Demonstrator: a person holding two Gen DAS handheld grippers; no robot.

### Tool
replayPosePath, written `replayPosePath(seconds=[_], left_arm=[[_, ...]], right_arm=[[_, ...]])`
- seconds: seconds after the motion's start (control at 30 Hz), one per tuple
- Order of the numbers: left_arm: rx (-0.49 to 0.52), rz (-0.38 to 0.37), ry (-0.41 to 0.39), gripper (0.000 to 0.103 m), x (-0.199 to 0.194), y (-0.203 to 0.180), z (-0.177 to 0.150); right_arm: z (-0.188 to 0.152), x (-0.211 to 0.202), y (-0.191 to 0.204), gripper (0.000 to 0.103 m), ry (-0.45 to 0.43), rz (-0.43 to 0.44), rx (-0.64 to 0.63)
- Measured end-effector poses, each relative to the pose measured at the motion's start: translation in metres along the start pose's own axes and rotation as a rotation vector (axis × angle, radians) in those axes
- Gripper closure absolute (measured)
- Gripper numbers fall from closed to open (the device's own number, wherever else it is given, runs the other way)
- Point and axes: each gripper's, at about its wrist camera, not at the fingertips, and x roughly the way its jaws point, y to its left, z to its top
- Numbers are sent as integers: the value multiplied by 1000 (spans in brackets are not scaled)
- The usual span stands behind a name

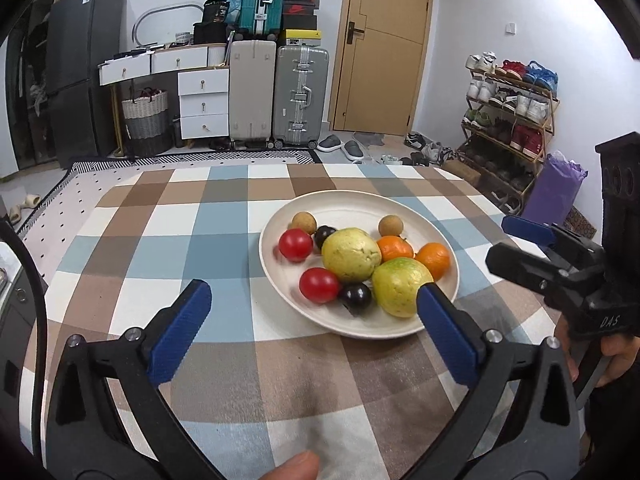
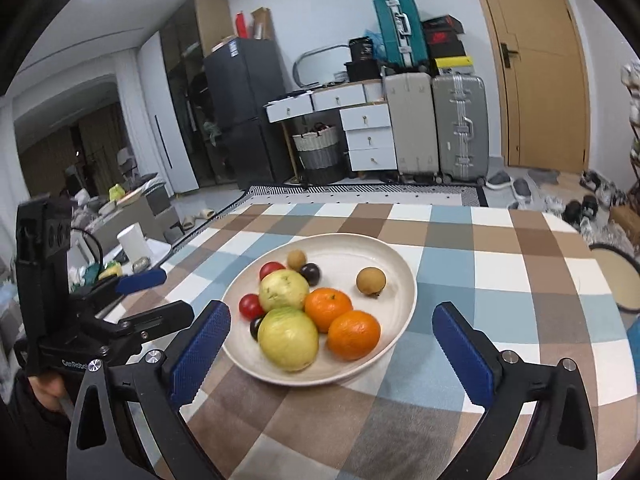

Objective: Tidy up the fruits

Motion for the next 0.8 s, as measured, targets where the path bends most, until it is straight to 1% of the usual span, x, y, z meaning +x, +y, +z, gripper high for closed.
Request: replayPosePath(seconds=[0.13, 0.23, 0.33, 0.4, 0.63, 0.8], left_arm=[[-31, -11, -30, 1, -9, -1, -6], [-49, 1, -55, 1, -15, -1, -9], [-65, -8, -73, 1, -20, 1, -13], [-65, -16, -78, 1, -22, 1, -15], [-63, -16, -95, 1, -23, 0, -17], [-76, -14, -103, 1, -24, 3, -16]], right_arm=[[-9, -7, 7, 0, -15, 9, -27], [-11, -18, 10, 0, -62, -6, -51], [-12, -26, 7, 0, -95, 23, -33], [-13, -27, 4, 0, -103, 38, -22], [-15, -26, 7, 0, -99, 39, -49], [-16, -26, 11, 0, -107, 21, -70]])
